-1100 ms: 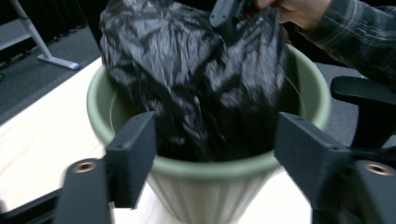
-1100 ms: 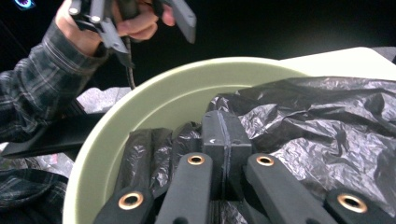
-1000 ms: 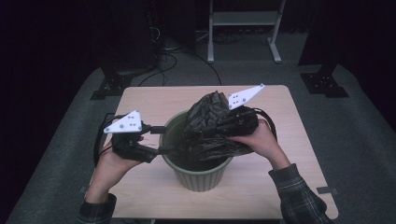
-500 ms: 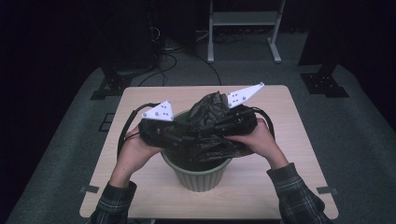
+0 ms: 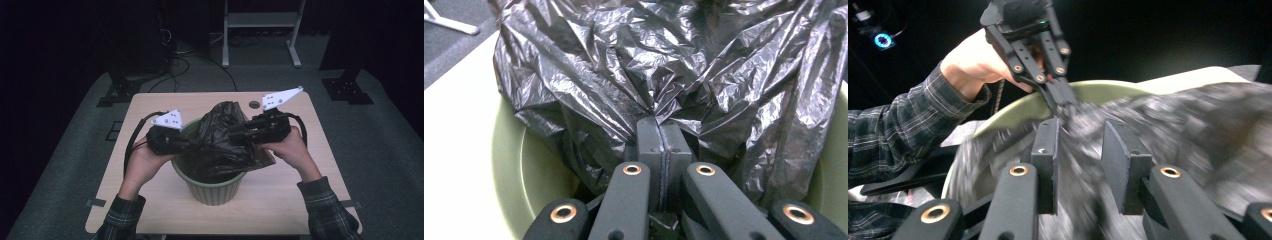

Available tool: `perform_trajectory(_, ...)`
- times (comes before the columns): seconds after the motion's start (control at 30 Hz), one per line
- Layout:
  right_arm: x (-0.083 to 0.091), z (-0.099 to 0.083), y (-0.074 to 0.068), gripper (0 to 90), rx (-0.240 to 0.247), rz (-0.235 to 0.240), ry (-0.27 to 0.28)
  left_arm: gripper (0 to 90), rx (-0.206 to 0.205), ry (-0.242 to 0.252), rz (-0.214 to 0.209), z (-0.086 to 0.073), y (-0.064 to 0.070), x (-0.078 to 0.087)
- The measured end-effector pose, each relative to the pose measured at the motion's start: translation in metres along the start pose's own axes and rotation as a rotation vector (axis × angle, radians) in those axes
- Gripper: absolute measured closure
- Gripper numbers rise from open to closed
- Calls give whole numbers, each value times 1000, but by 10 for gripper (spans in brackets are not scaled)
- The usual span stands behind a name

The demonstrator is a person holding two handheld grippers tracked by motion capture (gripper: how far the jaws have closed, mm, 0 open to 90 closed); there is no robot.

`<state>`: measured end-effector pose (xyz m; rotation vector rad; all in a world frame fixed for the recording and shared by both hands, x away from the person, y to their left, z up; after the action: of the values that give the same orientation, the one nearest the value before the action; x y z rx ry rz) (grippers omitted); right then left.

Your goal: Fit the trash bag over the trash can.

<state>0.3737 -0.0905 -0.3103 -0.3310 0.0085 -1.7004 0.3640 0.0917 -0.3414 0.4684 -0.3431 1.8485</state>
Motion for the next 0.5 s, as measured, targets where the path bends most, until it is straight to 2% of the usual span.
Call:
perform_trajectory(0.03, 6, -1, 2, 680, -3, -14, 5, 897, 5, 10, -4, -1, 0, 2)
perform_trajectory(0.07, 21, -5, 7, 673, -11, -48, 13, 898, 12, 23, 3, -3, -1, 6)
perform_trajectory(0.1, 21, -5, 7, 673, -11, -48, 13, 898, 12, 23, 3, -3, -1, 6)
perform_trajectory(0.2, 37, -14, 14, 674, -39, -82, 18, 897, 22, 33, 9, -6, -4, 11)
perform_trajectory(0.5, 37, -24, 22, 674, -67, -99, 10, 898, 25, 30, 8, -9, -3, 12)
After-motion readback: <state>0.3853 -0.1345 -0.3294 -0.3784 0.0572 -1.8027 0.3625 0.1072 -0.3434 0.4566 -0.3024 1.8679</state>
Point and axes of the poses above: each handheld gripper's, and its own axes: x roughly backward along the jaws, z roughly out of its top, y roughly to its right, the point moved 8 cm from there along -x, roughly forward along the jaws, and after that the axes turned 9 degrees about y, right-handed, at the moved point
